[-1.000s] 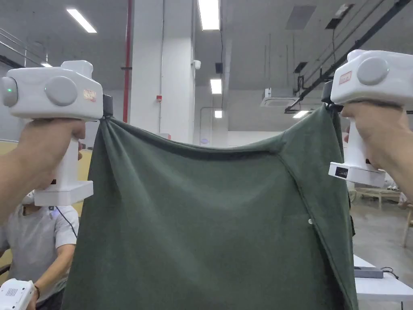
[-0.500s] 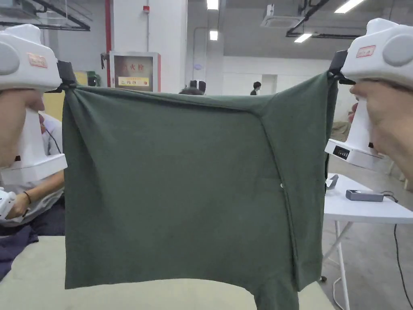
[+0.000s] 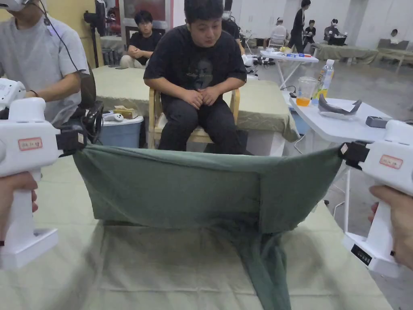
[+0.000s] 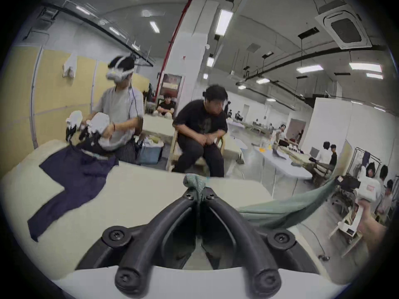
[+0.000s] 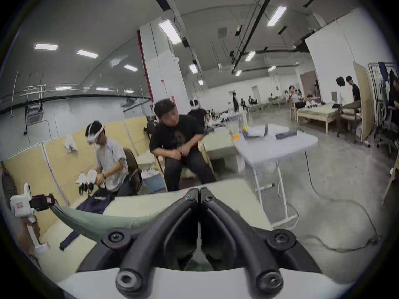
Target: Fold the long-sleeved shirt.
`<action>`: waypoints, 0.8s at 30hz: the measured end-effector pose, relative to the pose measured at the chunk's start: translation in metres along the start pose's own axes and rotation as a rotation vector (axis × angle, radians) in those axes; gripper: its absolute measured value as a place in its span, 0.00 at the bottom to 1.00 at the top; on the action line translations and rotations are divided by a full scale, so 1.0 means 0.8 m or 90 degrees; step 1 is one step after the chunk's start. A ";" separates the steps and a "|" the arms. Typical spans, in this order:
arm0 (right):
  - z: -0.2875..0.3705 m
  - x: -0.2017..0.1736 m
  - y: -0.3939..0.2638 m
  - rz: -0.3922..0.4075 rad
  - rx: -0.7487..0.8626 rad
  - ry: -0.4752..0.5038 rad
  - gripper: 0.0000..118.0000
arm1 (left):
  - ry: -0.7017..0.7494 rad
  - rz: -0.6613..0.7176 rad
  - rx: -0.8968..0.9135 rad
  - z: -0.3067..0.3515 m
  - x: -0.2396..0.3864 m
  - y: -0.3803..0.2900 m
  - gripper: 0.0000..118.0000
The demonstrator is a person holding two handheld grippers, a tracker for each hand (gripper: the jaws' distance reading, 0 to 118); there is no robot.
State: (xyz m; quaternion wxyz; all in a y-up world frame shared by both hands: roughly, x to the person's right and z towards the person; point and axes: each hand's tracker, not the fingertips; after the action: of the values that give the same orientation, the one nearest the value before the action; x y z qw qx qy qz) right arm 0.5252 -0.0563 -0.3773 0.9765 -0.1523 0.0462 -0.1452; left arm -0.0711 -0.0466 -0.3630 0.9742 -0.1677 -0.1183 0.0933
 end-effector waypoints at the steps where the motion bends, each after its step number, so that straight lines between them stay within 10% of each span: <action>1: 0.017 0.008 -0.031 0.006 -0.012 -0.008 0.11 | -0.003 -0.005 -0.031 0.018 -0.004 -0.030 0.03; 15: 0.275 0.076 -0.342 -0.041 -0.249 -0.051 0.11 | 0.000 0.093 -0.231 0.255 0.002 -0.358 0.09; 16: 0.281 0.079 -0.352 -0.040 -0.258 -0.049 0.21 | 0.001 0.079 -0.234 0.261 0.002 -0.365 0.36; 18: 0.288 0.075 -0.364 0.003 -0.309 -0.098 0.83 | 0.059 0.074 -0.275 0.263 -0.002 -0.382 1.00; 19: 0.284 0.073 -0.368 0.019 -0.334 -0.109 1.00 | 0.100 0.073 -0.310 0.259 -0.003 -0.390 0.99; 24: 0.294 0.044 -0.325 0.117 -0.288 -0.146 1.00 | 0.108 0.086 -0.248 0.342 -0.019 -0.392 1.00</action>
State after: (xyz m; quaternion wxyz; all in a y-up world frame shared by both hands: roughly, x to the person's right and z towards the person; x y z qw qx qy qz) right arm 0.5205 -0.2374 -0.0746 0.9256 -0.3773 -0.0194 -0.0236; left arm -0.1125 -0.2575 -0.0061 0.9215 -0.3675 -0.0399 0.1194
